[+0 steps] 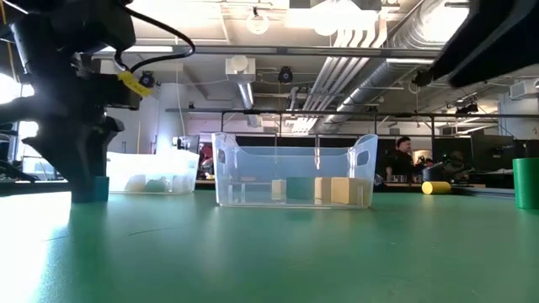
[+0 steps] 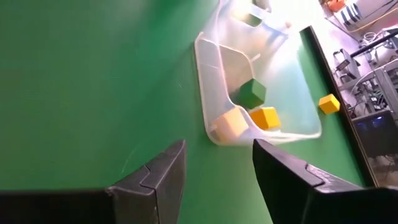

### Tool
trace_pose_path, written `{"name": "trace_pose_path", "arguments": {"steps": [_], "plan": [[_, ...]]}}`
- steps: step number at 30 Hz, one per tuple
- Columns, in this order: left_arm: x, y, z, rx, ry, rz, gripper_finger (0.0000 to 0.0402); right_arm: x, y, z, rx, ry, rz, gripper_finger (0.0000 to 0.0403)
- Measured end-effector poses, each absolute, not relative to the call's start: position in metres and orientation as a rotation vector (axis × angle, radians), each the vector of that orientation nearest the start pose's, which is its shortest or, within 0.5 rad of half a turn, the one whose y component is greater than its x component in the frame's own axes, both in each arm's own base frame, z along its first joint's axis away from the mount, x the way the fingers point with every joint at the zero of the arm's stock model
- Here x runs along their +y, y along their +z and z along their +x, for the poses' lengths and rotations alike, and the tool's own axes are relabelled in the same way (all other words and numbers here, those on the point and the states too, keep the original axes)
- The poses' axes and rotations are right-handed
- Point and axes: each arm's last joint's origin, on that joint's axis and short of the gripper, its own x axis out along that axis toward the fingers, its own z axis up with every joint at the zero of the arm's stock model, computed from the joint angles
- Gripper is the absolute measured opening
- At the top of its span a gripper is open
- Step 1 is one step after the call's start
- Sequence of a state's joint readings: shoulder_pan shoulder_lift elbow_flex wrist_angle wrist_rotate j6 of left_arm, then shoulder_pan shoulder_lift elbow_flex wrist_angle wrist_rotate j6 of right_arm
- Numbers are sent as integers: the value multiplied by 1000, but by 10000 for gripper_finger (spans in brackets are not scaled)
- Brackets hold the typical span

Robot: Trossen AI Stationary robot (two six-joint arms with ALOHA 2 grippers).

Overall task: Sort blocks by size
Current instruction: Put the blue cube block into the middle right transparent bin

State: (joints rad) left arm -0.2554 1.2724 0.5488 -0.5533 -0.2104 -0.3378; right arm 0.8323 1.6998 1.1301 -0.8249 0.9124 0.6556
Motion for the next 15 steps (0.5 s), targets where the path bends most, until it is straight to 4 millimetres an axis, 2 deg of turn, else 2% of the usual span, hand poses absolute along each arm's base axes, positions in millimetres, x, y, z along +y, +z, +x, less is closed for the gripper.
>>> {"name": "trace_pose_path", "arguments": {"steps": [5, 7, 11, 15], "plan": [[-46, 155, 195, 1208, 134, -31, 91, 217, 218, 198, 727, -342, -396, 181], [-48, 166, 203, 1174, 117, -49, 85, 220, 224, 189, 690, -329, -381, 181], [-55, 200, 222, 1066, 76, -27, 85, 225, 234, 177, 612, -313, -364, 181], [-65, 246, 240, 915, 54, 48, 85, 229, 236, 172, 589, -299, -372, 181]]}}
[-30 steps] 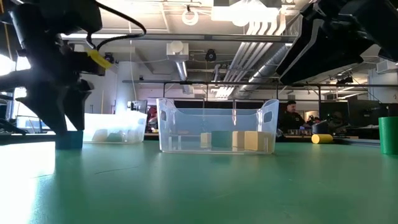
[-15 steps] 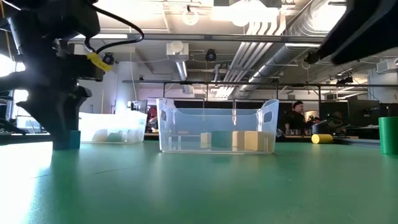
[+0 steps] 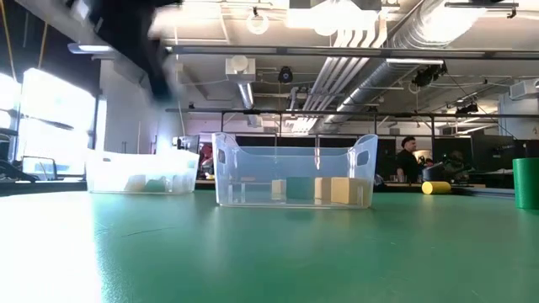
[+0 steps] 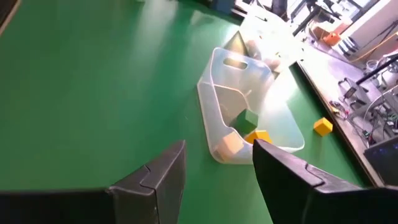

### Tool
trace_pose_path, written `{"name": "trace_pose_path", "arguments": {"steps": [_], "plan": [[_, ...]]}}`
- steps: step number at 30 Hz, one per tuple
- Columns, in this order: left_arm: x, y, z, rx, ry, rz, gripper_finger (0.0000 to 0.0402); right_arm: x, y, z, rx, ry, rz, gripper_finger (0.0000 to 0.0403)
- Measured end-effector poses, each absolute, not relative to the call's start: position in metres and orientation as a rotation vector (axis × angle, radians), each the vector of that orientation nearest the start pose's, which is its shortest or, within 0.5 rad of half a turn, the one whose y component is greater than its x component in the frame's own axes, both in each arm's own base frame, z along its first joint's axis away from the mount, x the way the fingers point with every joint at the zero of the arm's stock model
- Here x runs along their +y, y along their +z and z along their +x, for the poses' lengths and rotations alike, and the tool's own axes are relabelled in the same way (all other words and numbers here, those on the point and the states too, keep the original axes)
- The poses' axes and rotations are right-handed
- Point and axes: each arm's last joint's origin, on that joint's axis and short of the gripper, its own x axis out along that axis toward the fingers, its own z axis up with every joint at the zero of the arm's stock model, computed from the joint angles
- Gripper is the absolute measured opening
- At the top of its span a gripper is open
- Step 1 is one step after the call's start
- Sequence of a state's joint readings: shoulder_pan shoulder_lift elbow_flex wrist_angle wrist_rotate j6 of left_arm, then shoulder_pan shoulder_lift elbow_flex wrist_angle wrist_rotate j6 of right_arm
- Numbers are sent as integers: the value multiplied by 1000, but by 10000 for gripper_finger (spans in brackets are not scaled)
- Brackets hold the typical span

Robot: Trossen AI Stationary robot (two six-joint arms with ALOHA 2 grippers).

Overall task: Sort blocks by size
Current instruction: Put the blue cube block into the middle right transparent bin

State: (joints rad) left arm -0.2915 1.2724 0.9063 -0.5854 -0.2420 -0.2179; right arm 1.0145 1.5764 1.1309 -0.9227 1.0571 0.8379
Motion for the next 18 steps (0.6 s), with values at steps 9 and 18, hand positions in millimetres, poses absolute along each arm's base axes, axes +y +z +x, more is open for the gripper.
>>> {"name": "trace_pose_path", "arguments": {"steps": [9, 18], "plan": [[-68, 303, 287, 756, 62, 199, 85, 228, 236, 172, 574, -310, -368, 181], [-51, 266, 362, 957, -9, 292, 85, 228, 236, 172, 565, -315, -370, 181]]}}
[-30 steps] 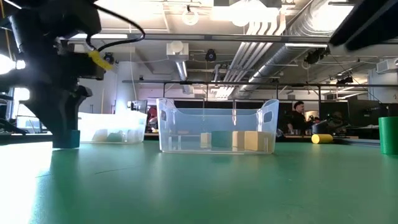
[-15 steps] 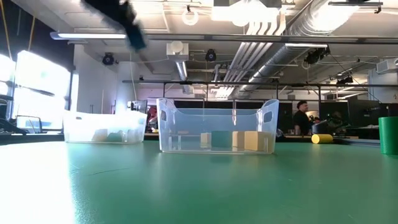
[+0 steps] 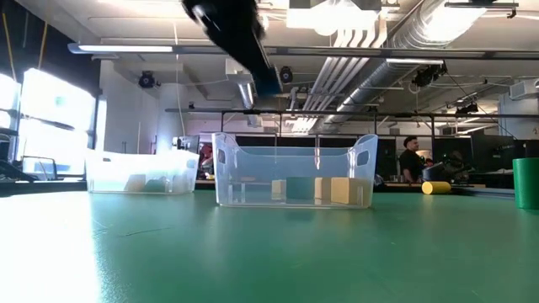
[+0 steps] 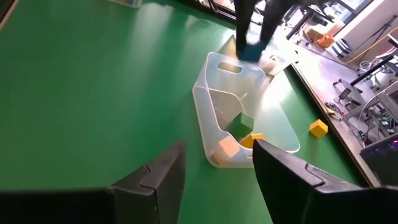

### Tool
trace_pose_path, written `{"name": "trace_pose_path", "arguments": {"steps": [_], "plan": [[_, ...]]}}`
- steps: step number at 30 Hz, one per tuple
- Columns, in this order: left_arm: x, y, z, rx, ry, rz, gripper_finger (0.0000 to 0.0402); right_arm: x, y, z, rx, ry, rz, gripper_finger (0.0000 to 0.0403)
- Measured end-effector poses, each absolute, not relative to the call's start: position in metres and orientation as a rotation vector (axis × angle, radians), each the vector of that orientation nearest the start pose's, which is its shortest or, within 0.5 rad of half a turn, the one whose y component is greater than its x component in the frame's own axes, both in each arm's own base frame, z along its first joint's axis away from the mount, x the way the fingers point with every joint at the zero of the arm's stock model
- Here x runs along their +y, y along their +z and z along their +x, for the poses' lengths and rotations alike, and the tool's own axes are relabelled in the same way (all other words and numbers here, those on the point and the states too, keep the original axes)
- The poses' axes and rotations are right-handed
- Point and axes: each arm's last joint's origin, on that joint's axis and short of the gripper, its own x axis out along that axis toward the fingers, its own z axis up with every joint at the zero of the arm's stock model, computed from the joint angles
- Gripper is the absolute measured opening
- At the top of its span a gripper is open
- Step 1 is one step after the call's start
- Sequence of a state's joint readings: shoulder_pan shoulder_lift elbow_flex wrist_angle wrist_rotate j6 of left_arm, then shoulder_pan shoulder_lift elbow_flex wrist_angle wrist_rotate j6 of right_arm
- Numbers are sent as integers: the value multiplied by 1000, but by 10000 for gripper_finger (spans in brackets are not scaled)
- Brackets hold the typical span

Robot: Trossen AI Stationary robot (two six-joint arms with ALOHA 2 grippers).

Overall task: Sort blocks by size
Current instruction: Put the blue cube block into the middle right transparent bin

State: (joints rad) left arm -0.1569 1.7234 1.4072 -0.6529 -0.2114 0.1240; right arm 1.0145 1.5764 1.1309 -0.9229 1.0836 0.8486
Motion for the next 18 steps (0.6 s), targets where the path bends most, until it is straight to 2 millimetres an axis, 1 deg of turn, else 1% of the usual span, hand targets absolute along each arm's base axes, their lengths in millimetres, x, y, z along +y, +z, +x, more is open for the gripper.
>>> {"name": "trace_pose_path", "arguments": {"steps": [4, 7, 12, 15, 18], "plan": [[-36, 244, 387, 1030, -12, 264, 85, 228, 236, 172, 563, -318, -358, 181], [-25, 226, 399, 1075, -40, 218, 85, 228, 236, 172, 561, -322, -345, 181], [-14, 195, 407, 1170, -44, 174, 92, 228, 236, 172, 559, -325, -335, 181], [-11, 182, 409, 1214, -32, 156, 105, 228, 236, 172, 559, -325, -334, 181], [-10, 173, 411, 1232, -31, 157, 115, 228, 236, 172, 560, -325, -334, 181]]}}
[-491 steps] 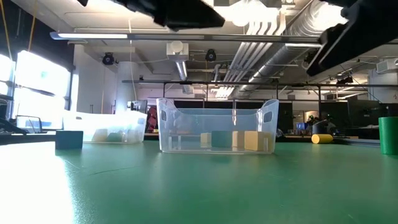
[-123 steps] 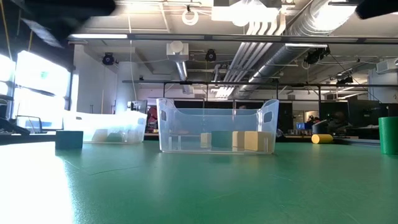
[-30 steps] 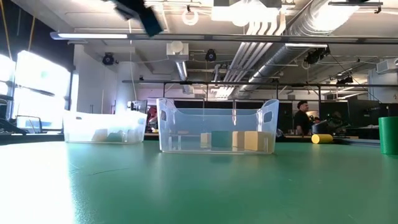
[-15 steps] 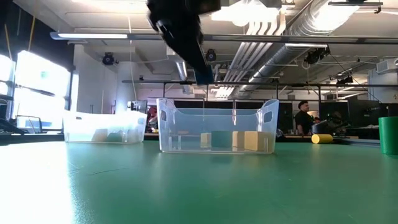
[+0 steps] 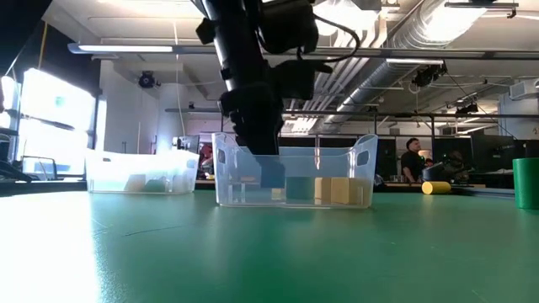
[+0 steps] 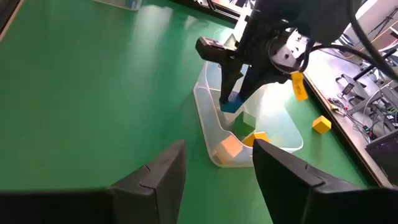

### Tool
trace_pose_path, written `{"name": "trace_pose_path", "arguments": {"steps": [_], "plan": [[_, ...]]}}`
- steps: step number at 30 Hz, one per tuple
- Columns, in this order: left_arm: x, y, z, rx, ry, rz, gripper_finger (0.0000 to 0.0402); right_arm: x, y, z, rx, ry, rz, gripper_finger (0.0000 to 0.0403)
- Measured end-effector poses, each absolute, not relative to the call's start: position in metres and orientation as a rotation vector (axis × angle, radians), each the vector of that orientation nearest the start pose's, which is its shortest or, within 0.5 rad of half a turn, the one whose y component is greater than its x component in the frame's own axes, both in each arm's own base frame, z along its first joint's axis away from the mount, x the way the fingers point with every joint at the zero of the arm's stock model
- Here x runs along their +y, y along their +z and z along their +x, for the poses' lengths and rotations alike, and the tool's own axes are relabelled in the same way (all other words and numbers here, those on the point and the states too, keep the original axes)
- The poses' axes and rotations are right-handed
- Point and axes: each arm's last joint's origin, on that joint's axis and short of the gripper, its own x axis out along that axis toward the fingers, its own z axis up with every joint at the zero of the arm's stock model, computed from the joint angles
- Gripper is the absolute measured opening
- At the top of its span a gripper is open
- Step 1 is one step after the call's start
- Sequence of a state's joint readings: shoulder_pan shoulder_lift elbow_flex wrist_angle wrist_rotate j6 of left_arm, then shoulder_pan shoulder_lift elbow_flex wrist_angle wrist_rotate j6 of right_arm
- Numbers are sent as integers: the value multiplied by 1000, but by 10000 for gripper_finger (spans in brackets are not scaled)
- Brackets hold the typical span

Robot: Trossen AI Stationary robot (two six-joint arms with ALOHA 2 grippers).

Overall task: Sort blocks by size
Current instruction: Put the blue cube block into the middle right transparent bin

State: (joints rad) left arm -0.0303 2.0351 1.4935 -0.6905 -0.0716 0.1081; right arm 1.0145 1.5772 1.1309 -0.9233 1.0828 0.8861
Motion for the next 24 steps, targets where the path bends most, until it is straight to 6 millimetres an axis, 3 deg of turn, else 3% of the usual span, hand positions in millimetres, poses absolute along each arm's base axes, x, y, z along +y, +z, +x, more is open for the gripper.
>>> {"name": "trace_pose_path", "arguments": {"steps": [24], "plan": [[-10, 175, 415, 1185, 7, 142, 123, 229, 236, 172, 558, -326, -326, 181]]}}
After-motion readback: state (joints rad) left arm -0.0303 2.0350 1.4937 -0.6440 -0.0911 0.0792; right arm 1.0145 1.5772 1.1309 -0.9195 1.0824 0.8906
